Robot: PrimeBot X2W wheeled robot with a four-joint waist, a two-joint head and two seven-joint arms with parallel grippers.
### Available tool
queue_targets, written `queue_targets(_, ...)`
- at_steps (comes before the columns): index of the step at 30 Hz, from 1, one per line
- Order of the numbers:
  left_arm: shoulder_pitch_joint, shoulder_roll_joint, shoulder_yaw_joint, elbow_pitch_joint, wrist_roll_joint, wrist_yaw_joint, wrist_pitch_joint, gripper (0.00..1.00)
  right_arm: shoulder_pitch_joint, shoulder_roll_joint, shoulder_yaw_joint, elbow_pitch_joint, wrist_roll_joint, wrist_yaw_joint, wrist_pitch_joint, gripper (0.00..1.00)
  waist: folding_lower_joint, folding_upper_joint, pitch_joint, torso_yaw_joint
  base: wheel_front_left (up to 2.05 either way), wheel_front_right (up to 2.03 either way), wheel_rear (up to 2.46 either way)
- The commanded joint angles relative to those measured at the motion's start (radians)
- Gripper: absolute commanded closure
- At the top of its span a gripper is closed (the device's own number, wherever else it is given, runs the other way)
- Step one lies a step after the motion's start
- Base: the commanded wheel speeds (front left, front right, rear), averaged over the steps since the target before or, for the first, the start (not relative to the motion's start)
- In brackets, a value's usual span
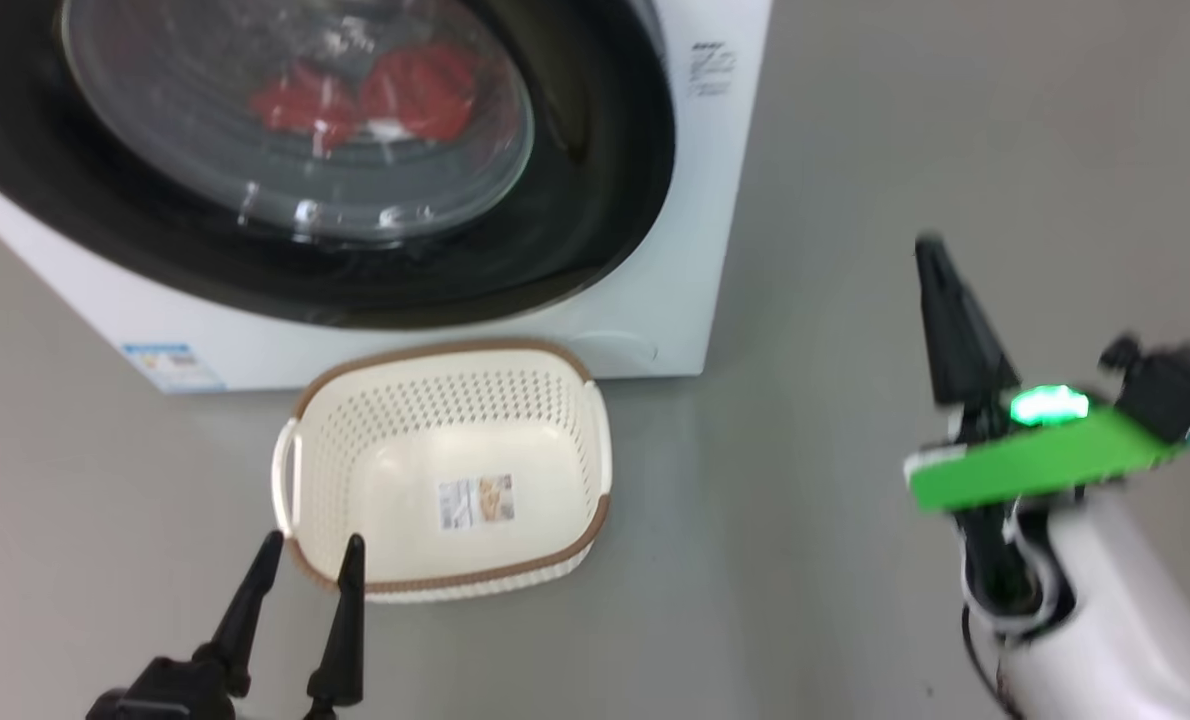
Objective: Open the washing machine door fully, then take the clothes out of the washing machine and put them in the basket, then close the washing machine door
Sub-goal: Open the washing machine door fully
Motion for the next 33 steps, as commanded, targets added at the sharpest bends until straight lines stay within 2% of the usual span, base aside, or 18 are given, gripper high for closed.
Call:
queue_targets(1,-0.040,0.005,0.024,-0.027,-0.006,-0.006,-0.012,0.00,-0.064,-0.016,0.040,-0.023,0.048,0.000,-0.006,1.00,0.0000,0.0000,0.060,0.047,0.00,0.00,0.00)
queue_targets(4,-0.059,0.005,0.015,-0.028,-0.012,-0.006,-0.012,0.00,-0.117,-0.043,0.060,-0.018,0.111,0.000,-0.006,1.00,0.0000,0.0000,0.087,0.063,0.00,0.00,0.00)
queue_targets(11,-0.120,0.005,-0.007,-0.017,-0.045,-0.006,-0.012,0.00,-0.295,-0.166,0.163,0.022,0.344,0.000,0.001,1.00,0.0000,0.0000,0.182,0.111,0.00,0.00,0.00)
queue_targets(18,-0.177,0.005,-0.032,-0.003,-0.063,-0.006,-0.012,0.00,-0.451,-0.264,0.227,0.014,0.606,0.000,0.097,1.00,0.0000,0.0000,0.260,0.145,0.00,0.00,0.00)
queue_targets(25,-0.217,0.005,-0.055,0.003,-0.076,-0.006,-0.012,0.00,-0.570,-0.294,0.217,0.007,0.829,0.000,0.288,1.00,0.0000,0.0000,0.315,0.172,0.00,0.00,0.00)
queue_targets(33,-0.242,0.005,-0.084,0.013,-0.094,-0.006,-0.012,0.00,-0.686,-0.297,0.180,0.067,0.930,0.000,0.472,1.00,0.0000,0.0000,0.357,0.200,0.00,0.00,0.00)
